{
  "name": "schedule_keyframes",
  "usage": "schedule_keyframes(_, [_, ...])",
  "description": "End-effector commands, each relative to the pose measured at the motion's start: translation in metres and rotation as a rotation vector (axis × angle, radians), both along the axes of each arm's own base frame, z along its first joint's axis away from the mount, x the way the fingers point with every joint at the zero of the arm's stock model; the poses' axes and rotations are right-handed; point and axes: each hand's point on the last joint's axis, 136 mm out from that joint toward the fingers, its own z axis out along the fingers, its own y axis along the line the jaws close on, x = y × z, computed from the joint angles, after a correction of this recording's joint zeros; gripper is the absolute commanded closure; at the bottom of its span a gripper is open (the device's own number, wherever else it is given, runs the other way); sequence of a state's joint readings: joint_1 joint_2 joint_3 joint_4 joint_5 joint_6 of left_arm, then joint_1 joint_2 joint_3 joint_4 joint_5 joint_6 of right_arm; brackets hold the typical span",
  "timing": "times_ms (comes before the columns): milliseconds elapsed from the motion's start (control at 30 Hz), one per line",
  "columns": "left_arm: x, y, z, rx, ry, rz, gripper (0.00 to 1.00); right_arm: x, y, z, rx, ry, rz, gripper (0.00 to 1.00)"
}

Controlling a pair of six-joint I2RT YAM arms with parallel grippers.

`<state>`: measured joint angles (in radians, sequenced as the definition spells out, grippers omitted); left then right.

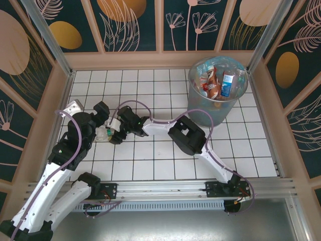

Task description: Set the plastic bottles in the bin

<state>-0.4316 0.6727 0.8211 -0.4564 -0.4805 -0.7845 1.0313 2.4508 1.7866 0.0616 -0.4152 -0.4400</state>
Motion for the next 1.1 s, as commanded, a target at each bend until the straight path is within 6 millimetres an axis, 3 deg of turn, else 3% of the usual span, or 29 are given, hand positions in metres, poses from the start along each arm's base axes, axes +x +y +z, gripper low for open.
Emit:
schedule_keyframes(0, [-0.001,0.009,0.019,0.033,-0.056,0.029,0.02,-0.009,-0.009,-0.024,-0.111,0.011,0.026,0.31])
schedule_keyframes(167, [-0.008,0.019,0.029,0.067,-0.085,0.063,0.02,-0.006,-0.011,-0.007,-0.106,-0.013,0.002,0.54])
schedule_keyframes(300, [-0.01,0.025,0.035,0.104,-0.094,0.081,0.02,-0.006,-0.014,0.023,-0.081,-0.04,-0.005,0.71])
schedule_keyframes(467, [-0.009,0.028,0.045,0.15,-0.103,0.093,0.03,-0.013,-0.034,0.06,-0.047,-0.046,-0.054,0.77])
schedule_keyframes(667, [0.001,0.022,0.058,0.194,-0.11,0.069,0.04,-0.021,-0.083,0.109,0.011,-0.032,-0.196,0.8])
schedule_keyframes(833, [0.02,0.006,0.062,0.216,-0.125,0.011,0.03,-0.014,-0.135,0.16,0.058,-0.043,-0.363,0.81])
schedule_keyframes(1067, [0.047,-0.024,0.062,0.202,-0.136,-0.094,0.05,0.006,-0.218,0.269,0.193,-0.121,-0.627,0.82])
